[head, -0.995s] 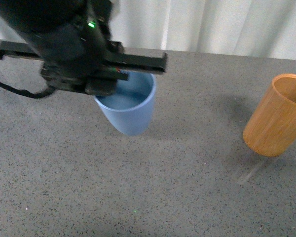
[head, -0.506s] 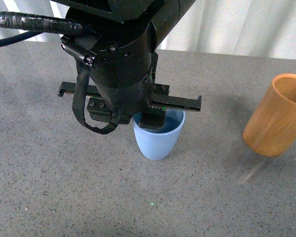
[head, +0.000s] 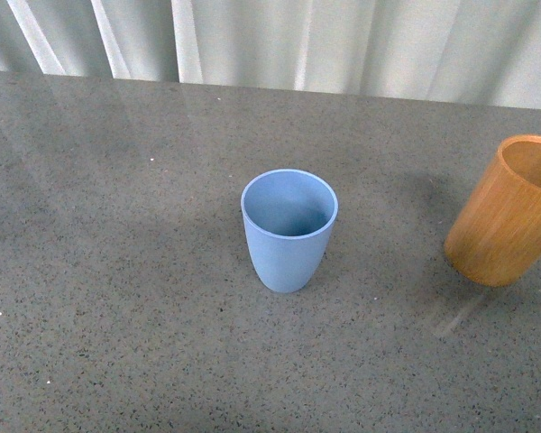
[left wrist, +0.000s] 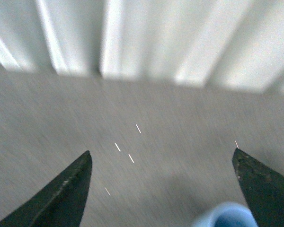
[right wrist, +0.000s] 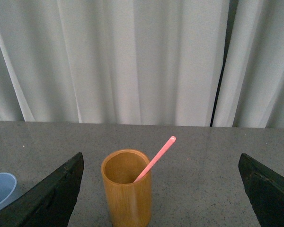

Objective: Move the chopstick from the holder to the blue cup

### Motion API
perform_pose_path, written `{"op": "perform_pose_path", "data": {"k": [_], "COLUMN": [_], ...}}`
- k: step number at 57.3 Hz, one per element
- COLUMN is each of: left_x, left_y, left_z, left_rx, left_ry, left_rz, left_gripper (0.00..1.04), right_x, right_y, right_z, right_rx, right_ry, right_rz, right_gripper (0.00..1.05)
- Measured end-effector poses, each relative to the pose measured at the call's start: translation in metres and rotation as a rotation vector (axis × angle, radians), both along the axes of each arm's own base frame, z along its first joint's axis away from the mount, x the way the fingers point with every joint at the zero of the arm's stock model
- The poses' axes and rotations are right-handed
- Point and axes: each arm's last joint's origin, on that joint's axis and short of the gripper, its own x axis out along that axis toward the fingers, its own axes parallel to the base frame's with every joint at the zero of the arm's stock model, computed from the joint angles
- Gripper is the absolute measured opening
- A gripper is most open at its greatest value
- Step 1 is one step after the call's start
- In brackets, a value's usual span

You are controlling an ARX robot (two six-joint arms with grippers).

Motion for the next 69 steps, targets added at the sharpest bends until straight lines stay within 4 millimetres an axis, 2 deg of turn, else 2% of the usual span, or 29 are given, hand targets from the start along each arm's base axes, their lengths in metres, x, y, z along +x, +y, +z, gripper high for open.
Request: {"op": "perform_pose_path", "data": {"k": [1,5,9,12,16,26,44,69], "left_x": [-0.004,-0.047,-0.085,-0.111,-0.125,-0.135,-0.147,-0.158], "left_y": [0.005,0.046,0.077,0.09,0.094,0.093,0.094,0.094], "left_z": [0.002,0.008,-0.004,-0.018,-0.026,-0.039,-0.056,-0.071], "left_rx": [0.005,0.04,0.073,0.087,0.098,0.108,0.113,0.113], "left_ry": [-0.039,-0.214,-0.228,-0.244,-0.281,-0.292,-0.294,-0.305], "left_rz": [0.011,0.037,0.048,0.077,0.09,0.069,0.07,0.07], "left_gripper": [0.84,0.7,0.57,0.47,0.34,0.04,0.04,0.04], "right_x": [0.0,0.0,0.0,0.0,0.0,0.0,0.0,0.0], "right_y": [0.0,0.0,0.0,0.0,0.0,0.0,0.0,0.0], "right_z": [0.0,0.0,0.0,0.0,0.0,0.0,0.0,0.0], "right_rx": [0.0,0.0,0.0,0.0,0.0,0.0,0.0,0.0], "right_ry": [0.0,0.0,0.0,0.0,0.0,0.0,0.0,0.0], "right_rz": [0.0,-0.001,-0.001,0.0,0.002,-0.002,0.0,0.0], "right_gripper": [0.95,0.95,0.95,0.95,0.95,0.95,0.95,0.95]}}
